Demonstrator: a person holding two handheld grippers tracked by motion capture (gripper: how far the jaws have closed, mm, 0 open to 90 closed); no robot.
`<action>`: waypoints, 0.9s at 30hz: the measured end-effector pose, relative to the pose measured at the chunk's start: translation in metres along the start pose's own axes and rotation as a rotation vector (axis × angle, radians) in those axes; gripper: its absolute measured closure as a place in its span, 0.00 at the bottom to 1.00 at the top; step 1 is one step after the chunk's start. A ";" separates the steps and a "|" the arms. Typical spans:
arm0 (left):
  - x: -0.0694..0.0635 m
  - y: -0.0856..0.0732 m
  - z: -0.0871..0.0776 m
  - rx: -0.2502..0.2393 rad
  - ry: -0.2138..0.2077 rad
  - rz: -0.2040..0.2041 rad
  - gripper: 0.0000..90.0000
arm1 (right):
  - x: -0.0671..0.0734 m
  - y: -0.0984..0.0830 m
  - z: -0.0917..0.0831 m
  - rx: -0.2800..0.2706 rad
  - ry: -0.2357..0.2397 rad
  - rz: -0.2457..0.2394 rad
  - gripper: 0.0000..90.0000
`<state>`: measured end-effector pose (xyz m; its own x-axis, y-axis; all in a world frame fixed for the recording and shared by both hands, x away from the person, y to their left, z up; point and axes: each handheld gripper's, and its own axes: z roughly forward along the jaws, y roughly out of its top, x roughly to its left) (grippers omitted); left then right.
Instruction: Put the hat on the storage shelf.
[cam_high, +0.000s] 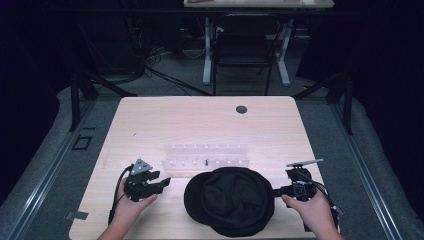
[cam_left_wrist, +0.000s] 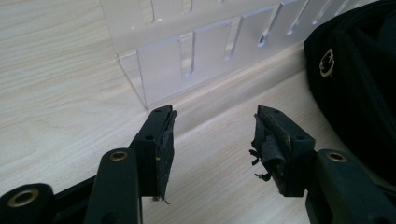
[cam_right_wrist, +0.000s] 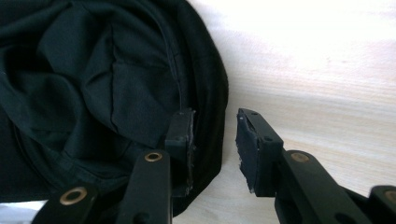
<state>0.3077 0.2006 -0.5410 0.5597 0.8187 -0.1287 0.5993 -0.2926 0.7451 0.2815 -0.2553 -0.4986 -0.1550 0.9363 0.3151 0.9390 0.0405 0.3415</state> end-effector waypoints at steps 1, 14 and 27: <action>0.000 0.000 0.000 0.003 -0.001 0.001 0.53 | 0.000 0.000 0.000 0.000 0.000 0.000 0.74; 0.000 -0.001 0.001 0.007 0.000 0.003 0.53 | -0.002 0.005 0.017 0.065 0.008 0.025 0.81; -0.001 -0.001 0.002 0.001 0.013 0.010 0.53 | -0.007 0.009 0.026 0.105 0.032 0.060 0.81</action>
<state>0.3074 0.1988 -0.5431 0.5581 0.8222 -0.1122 0.5940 -0.3015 0.7458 0.2988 -0.2529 -0.5206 -0.1061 0.9266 0.3608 0.9736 0.0231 0.2270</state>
